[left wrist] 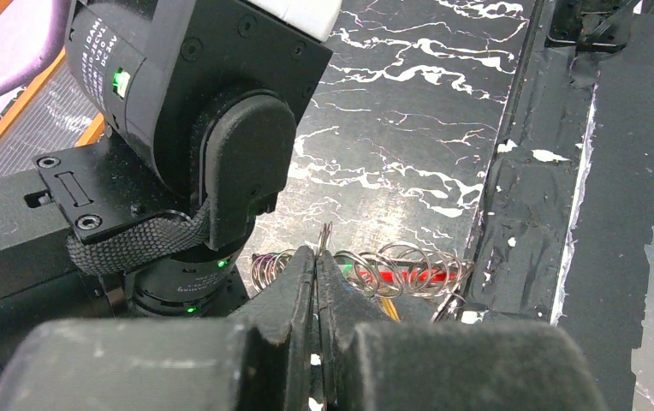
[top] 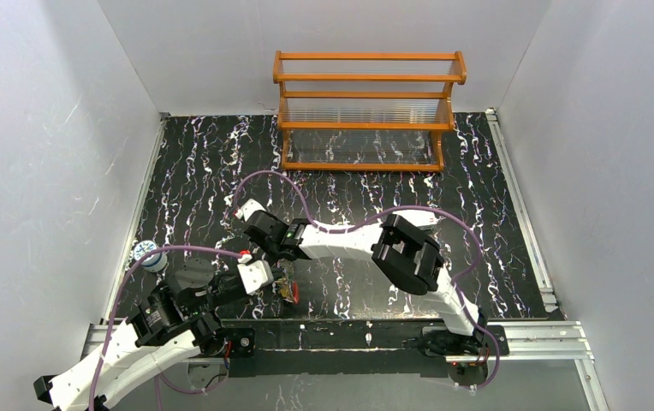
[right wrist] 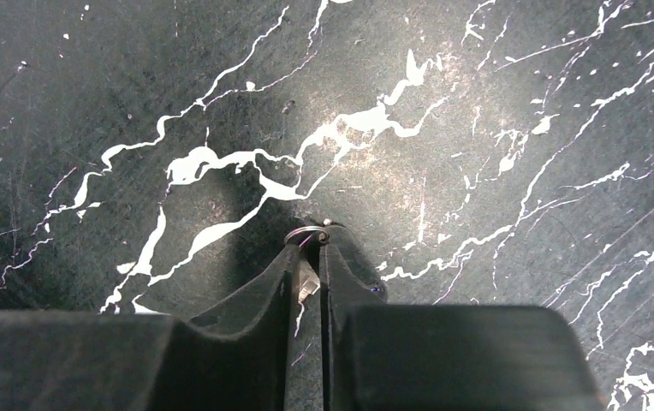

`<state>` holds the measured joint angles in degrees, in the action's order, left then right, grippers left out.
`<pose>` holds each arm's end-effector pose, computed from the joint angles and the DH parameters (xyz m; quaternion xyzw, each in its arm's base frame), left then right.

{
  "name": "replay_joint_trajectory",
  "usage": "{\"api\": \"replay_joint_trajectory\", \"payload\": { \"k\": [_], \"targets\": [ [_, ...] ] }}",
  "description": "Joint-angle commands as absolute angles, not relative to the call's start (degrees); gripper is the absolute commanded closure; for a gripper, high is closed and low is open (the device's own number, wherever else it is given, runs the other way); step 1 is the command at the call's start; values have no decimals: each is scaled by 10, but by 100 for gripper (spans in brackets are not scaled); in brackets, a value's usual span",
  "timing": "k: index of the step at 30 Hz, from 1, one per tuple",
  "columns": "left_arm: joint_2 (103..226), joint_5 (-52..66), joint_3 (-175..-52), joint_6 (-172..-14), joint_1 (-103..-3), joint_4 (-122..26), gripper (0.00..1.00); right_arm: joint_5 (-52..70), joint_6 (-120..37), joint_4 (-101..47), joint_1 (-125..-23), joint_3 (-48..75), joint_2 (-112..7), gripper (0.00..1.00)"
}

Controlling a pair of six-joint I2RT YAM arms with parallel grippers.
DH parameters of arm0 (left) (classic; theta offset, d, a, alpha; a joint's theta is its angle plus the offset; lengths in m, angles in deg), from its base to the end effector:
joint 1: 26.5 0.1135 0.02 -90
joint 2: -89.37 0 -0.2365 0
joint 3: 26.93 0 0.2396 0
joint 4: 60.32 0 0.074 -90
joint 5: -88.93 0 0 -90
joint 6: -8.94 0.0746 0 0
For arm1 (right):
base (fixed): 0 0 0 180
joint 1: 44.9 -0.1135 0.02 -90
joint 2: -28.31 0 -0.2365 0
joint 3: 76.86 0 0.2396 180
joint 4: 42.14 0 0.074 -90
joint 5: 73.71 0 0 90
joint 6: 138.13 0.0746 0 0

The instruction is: Put the keys on the keyring

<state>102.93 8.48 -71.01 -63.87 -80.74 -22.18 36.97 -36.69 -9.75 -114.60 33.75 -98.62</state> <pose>0.0734 -0.1231 0.2711 0.4823 0.5769 -0.2679 0.6024 0.1936 0.4475 0.1272 -0.3929 0.8350 0.0980 0.3727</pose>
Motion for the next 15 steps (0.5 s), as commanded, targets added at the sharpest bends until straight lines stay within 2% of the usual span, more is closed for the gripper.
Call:
{"api": "replay_joint_trajectory", "payload": {
  "k": [1,9,15],
  "targets": [
    [1021,93,-709,-633,-809,-235,100,404,-376,-92,-1144,328,-983,82],
    [1021,93,-710,-633,-809,-235,100,369,-354,-97,-1098,254,-943,87],
    [1021,97,-710,-632,-809,-235,100,300,-321,-100,-1047,168,-897,90]
  ]
}}
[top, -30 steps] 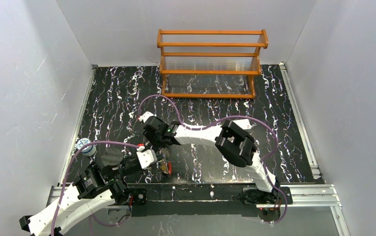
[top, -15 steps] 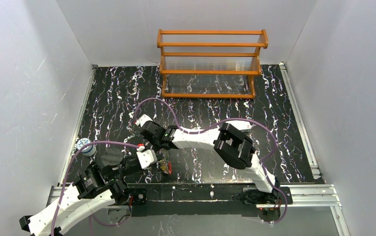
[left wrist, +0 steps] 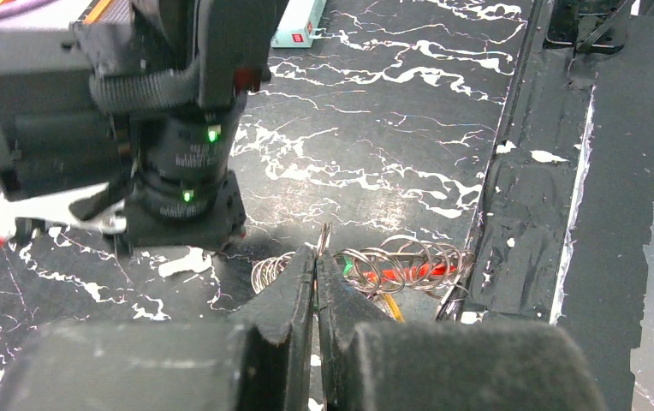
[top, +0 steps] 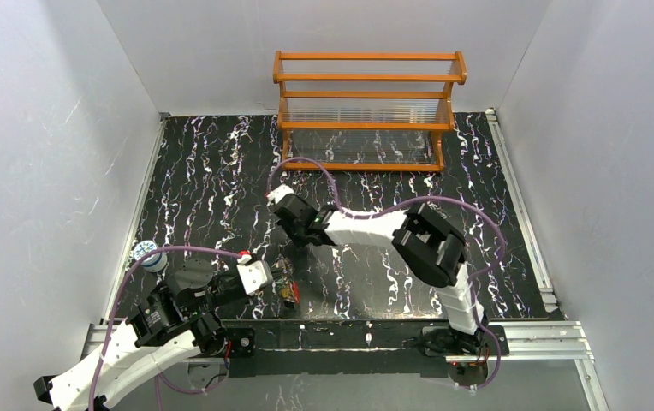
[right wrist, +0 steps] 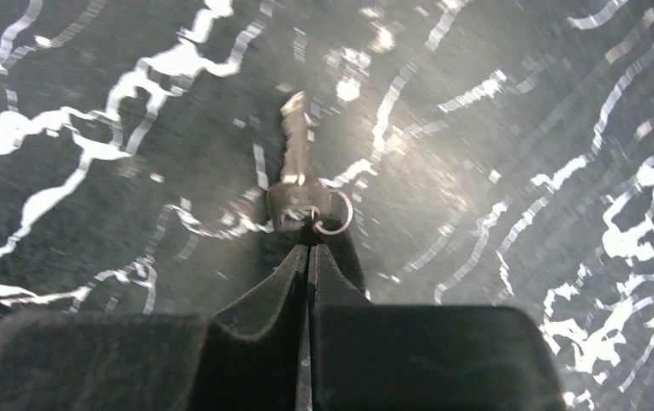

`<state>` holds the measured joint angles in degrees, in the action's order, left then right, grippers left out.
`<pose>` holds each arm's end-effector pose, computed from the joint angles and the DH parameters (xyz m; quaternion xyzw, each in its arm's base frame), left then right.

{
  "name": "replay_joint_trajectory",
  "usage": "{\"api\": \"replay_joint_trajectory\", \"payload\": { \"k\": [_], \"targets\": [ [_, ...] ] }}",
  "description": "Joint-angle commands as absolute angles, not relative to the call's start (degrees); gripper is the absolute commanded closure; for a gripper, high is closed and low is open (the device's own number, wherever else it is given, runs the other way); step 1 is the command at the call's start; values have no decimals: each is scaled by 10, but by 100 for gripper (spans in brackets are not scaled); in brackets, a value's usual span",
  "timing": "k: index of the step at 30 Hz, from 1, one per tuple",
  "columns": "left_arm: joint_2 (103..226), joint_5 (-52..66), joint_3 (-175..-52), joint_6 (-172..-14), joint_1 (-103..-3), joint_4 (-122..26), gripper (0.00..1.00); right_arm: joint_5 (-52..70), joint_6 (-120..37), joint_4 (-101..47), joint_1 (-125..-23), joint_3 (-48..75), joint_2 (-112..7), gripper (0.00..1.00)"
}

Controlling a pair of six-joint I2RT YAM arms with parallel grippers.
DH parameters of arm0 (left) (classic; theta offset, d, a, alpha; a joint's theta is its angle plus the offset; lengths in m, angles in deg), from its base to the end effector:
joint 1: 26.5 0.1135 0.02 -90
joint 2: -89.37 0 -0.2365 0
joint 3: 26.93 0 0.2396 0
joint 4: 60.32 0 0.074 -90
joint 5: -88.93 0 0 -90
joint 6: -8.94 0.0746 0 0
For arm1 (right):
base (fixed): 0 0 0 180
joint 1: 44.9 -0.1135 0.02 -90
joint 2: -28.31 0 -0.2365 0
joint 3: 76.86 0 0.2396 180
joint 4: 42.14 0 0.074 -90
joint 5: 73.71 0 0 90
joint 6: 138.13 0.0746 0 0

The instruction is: Put the keys on the keyring

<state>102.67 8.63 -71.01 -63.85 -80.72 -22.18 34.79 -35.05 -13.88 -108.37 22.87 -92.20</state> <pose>0.0728 -0.1226 0.2716 0.4822 0.5750 -0.2690 0.6037 0.2262 0.4001 0.1229 -0.3427 0.8606 0.0957 0.3644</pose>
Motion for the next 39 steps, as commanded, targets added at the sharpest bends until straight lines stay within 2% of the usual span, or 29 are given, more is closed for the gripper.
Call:
{"api": "replay_joint_trajectory", "payload": {
  "k": [1,10,17,22,31,39],
  "targets": [
    [1021,97,-710,-632,-809,-235,100,288,-315,-101,-1038,151,-888,90],
    [1022,100,-710,-632,-809,-235,100,212,-292,-94,-983,8,-776,88],
    [1024,102,-709,-631,-809,-236,100,133,-283,-113,-949,10,-718,66],
    [1022,101,-708,-631,-809,-236,100,49,-266,-142,-909,19,-715,57],
    [1026,104,-707,-630,-809,-236,100,-125,-180,-196,-845,20,-763,59],
    [1029,108,-708,-629,-809,-236,100,-161,-146,-226,-843,18,-811,64]
  ]
}}
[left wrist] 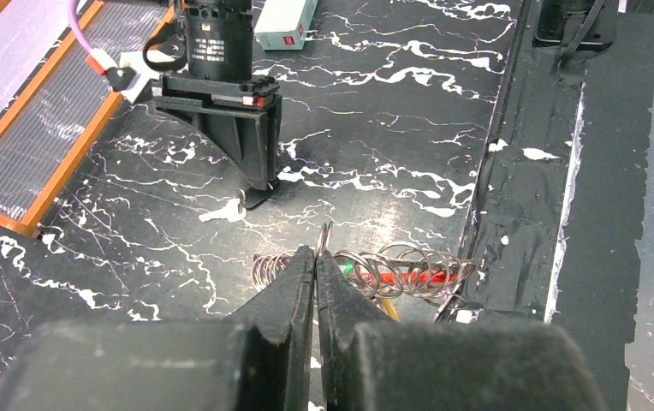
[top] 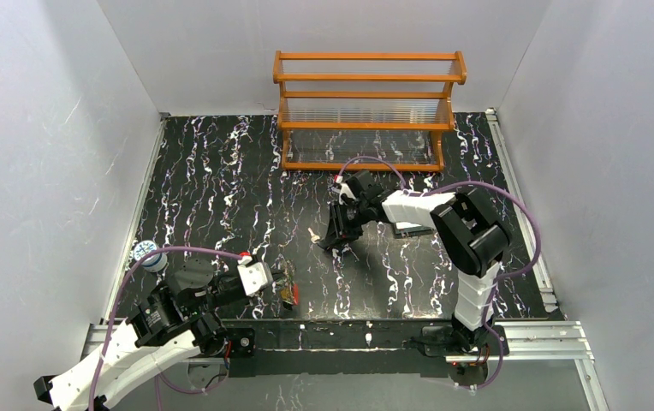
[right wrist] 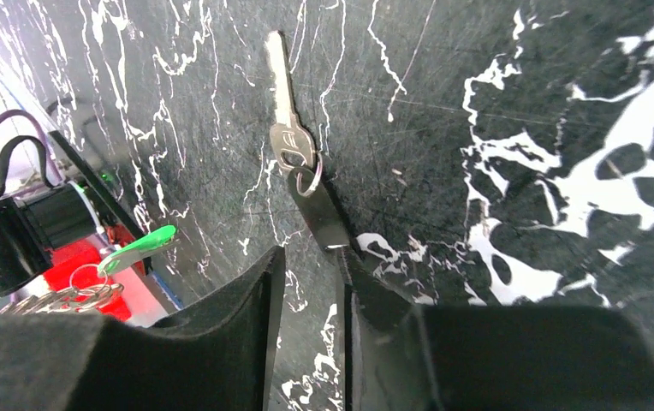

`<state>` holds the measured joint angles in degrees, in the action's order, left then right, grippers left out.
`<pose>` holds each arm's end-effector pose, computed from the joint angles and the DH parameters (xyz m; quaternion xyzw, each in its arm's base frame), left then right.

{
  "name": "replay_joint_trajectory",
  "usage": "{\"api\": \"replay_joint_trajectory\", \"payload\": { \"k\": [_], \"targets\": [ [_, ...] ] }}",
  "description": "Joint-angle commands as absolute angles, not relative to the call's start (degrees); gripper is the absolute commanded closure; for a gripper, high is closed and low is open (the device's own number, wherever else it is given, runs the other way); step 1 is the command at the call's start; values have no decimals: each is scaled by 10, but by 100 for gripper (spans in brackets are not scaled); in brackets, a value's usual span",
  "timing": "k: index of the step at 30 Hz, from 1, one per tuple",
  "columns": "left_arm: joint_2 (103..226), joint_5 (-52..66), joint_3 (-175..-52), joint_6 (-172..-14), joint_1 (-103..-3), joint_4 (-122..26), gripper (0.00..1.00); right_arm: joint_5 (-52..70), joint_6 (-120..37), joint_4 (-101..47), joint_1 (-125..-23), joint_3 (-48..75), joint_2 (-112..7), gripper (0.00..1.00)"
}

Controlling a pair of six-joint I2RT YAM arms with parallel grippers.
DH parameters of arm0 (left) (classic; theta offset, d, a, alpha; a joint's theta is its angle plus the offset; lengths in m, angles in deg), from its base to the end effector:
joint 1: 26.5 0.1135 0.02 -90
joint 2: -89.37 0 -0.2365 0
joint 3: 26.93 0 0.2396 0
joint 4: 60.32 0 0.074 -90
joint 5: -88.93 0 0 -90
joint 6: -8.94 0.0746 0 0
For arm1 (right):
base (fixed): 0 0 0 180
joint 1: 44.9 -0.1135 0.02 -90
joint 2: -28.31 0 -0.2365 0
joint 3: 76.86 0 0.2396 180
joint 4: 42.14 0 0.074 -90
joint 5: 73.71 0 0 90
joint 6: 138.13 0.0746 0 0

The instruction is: Put the keys on the keyring

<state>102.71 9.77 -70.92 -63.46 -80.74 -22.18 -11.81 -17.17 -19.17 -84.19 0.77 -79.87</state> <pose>0.0716 -0.1234 0.2710 0.4895 0.5696 -0.2738 0.6009 0.2744 0.2699 0.1040 -0.1427 0.9134 0.3633 0.1157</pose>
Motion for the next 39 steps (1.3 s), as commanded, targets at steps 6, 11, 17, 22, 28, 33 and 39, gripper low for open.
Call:
{"api": "replay_joint_trajectory", "payload": {
  "k": [6,11,17,22,28,33,39],
  "targets": [
    [1030,110,-708,-629,-809,-236,100,-166,-142,-232,-842,35,-836,64],
    [1030,110,-708,-628,-809,-235,100,-164,-140,-230,-843,47,-846,65],
    [1031,110,-709,-628,-810,-236,100,-128,-156,-213,-842,56,-826,65],
    [1032,110,-709,-628,-809,-237,100,-74,-185,-177,-844,82,-811,65],
    [1033,110,-709,-628,-809,-236,100,0,-223,-120,-866,134,-821,61],
    [1033,110,-709,-628,-810,-237,100,37,-241,-94,-891,164,-841,57],
    [1032,111,-709,-627,-810,-236,100,50,-257,-83,-893,188,-866,51]
  ]
}}
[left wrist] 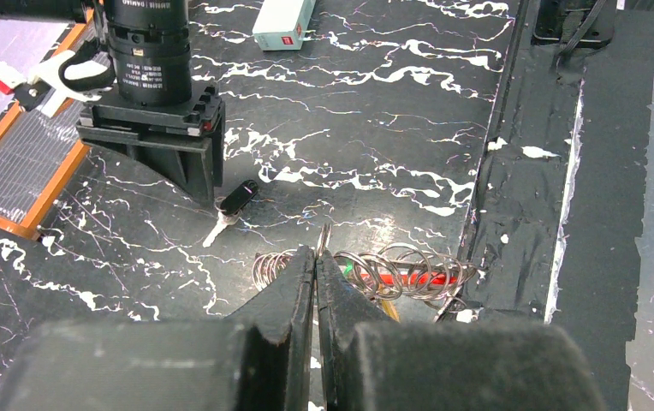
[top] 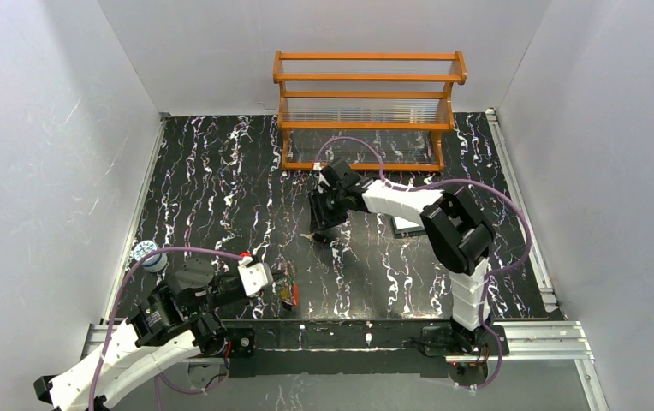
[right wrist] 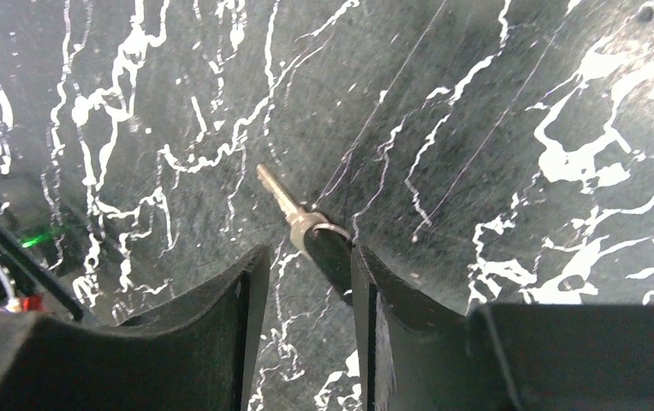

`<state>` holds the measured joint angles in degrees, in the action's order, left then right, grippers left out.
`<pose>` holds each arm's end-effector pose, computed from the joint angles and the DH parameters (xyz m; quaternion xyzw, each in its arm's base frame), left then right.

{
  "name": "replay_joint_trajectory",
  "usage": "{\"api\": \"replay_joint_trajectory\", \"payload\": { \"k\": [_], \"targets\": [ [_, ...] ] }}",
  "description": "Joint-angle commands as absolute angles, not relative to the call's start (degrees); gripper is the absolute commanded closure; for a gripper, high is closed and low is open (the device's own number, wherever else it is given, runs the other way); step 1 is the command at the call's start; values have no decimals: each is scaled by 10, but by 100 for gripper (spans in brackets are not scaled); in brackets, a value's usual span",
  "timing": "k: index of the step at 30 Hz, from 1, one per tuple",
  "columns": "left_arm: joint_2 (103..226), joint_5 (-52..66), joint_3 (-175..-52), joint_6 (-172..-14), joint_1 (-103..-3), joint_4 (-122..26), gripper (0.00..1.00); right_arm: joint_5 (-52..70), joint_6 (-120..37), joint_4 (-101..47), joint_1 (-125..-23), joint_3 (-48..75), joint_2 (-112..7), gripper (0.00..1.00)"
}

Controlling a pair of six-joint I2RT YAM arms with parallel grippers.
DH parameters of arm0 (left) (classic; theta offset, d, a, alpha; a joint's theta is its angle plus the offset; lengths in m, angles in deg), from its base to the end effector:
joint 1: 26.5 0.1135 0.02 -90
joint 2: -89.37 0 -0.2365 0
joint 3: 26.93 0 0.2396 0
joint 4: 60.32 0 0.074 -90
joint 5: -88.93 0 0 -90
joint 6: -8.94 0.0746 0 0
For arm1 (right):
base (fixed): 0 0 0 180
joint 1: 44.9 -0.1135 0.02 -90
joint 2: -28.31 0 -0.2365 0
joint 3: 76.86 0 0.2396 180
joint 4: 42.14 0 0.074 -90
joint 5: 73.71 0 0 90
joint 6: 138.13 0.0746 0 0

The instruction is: Put the keys on the keyring

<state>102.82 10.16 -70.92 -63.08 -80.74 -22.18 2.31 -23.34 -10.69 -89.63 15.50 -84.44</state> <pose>0.0713 -0.1239 0.2708 0.4934 0.5670 -0.2739 0.6001 0.2903 0.3130 0.1330 -0.2016 0.9170 0.2795 0.2010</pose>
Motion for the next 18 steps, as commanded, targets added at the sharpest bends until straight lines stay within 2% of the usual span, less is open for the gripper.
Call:
{"api": "replay_joint_trajectory", "payload": {
  "k": [1,9,18],
  "targets": [
    [1032,111,-709,-628,-809,-237,100,50,-260,-78,-892,195,-870,50],
    [1034,111,-708,-628,-809,-236,100,19,-265,-55,-894,228,-904,48],
    [1035,111,-708,-628,-809,-237,100,39,-294,-19,-908,254,-921,57]
  ]
}}
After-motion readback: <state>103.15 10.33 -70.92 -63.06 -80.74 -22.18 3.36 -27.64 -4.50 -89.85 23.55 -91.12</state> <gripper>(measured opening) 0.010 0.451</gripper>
